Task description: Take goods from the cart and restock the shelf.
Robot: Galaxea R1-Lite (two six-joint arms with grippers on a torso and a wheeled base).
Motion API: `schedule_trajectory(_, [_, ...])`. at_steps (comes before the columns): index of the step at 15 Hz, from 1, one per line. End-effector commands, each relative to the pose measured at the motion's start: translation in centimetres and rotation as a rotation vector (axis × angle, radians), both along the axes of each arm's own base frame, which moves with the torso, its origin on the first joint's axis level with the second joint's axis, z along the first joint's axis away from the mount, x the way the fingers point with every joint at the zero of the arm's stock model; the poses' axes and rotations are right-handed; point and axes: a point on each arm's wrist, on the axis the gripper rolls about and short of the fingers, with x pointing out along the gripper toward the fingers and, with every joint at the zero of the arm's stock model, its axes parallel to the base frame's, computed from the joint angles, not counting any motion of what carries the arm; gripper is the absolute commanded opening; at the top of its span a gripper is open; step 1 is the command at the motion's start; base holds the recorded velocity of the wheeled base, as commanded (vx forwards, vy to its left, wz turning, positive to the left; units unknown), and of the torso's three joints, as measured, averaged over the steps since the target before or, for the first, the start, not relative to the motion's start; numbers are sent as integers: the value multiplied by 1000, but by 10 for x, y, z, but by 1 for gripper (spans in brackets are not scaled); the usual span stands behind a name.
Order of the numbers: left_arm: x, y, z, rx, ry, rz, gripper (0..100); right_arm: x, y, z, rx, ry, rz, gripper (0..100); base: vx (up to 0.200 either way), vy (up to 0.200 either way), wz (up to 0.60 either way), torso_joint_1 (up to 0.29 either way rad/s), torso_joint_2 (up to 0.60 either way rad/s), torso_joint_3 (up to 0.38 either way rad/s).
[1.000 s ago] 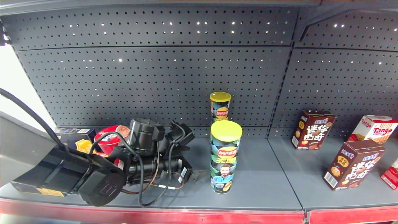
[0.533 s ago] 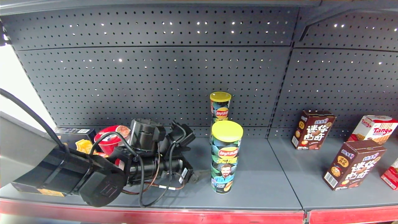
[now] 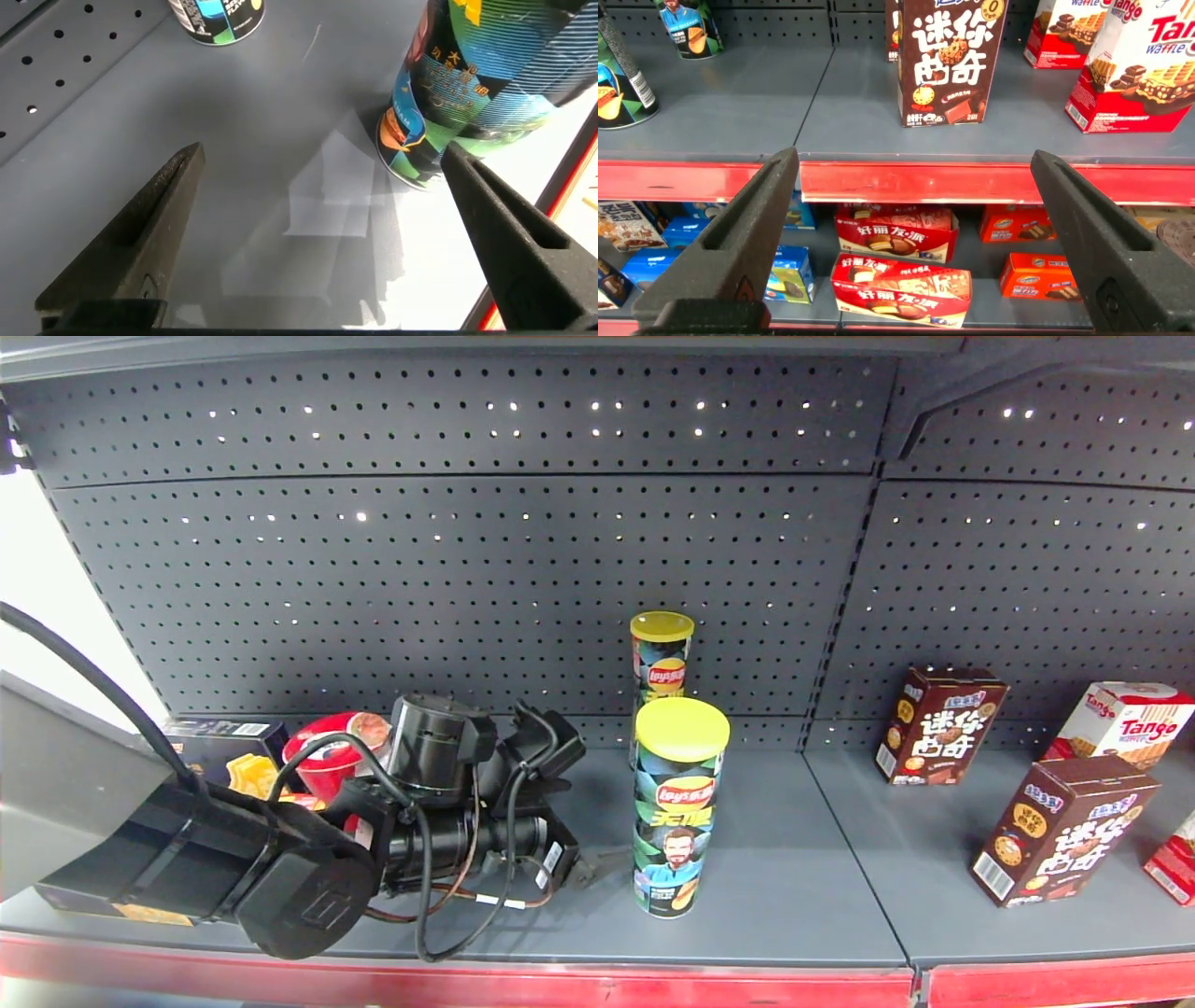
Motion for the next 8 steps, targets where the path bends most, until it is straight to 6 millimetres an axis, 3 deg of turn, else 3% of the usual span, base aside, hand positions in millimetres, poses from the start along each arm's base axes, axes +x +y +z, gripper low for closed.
schedule_trajectory(1, [1,2,0,0,-1,6,100,0,0,0,-1,2,0,100,0,0,0,0,0,0])
schedule_trajectory(5, [3,8,1,-1,-4,27,100,0,0,0,1,1,0,100,0,0,0,0,0,0])
schedule_trajectory(8, [5,28,32,-41,-87,117,100,0,0,0,-1,1,0,100,0,0,0,0,0,0])
